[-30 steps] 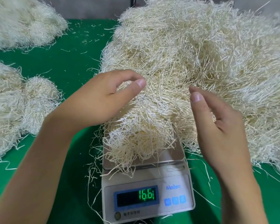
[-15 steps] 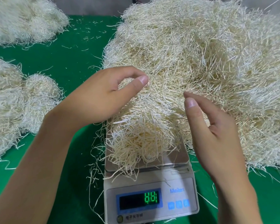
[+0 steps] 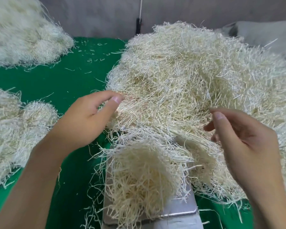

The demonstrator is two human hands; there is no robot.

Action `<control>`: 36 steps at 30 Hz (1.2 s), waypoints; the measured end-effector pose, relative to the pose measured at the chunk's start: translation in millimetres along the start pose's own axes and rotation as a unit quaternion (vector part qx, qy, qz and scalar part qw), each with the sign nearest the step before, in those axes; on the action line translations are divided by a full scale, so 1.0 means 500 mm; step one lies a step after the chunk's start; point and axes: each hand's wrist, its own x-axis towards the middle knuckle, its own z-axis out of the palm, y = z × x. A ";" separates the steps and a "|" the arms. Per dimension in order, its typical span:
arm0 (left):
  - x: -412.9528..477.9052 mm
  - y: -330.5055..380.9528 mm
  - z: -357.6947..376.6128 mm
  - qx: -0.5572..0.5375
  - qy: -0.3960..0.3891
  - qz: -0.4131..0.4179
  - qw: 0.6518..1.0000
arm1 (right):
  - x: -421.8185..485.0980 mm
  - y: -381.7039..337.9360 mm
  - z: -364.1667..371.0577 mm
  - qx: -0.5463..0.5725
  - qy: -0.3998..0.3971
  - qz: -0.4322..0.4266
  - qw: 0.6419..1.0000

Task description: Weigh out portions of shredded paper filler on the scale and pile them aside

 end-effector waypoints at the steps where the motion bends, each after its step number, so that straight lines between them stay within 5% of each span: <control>1: 0.006 -0.011 -0.003 0.012 0.010 -0.017 1.000 | 0.024 -0.001 0.000 -0.016 -0.017 0.003 1.000; 6: 0.021 -0.061 -0.006 0.028 0.020 -0.060 0.998 | 0.144 0.017 0.054 -0.180 -0.154 -0.008 0.972; 11: 0.021 -0.074 -0.009 0.026 0.033 -0.057 0.997 | 0.226 0.049 0.157 -0.364 -0.337 -0.120 0.860; 15: 0.022 -0.069 -0.016 0.041 0.035 -0.071 0.996 | 0.244 0.065 0.191 -0.416 -0.350 -0.141 0.828; 24: 0.074 0.030 0.016 -0.045 -0.023 -0.035 0.998 | 0.243 -0.053 0.180 -0.177 -0.262 -0.192 0.929; 27: 0.113 0.076 0.031 -0.193 -0.052 -0.022 0.980 | 0.225 -0.117 0.200 -0.072 -0.239 -0.193 0.949; 30: 0.122 0.085 0.027 -0.433 -0.024 -0.013 0.901 | 0.210 -0.152 0.219 0.012 -0.229 -0.193 0.954; 32: 0.120 0.087 0.018 -0.537 -0.025 -0.003 0.843 | 0.202 -0.158 0.222 0.088 -0.292 -0.153 0.940; 34: 0.119 0.086 0.015 -0.543 0.004 -0.057 0.838 | 0.193 -0.153 0.214 0.167 -0.336 -0.098 0.922; 36: 0.125 0.076 0.020 -0.475 0.050 -0.116 0.871 | 0.193 -0.137 0.201 0.213 -0.307 -0.077 0.924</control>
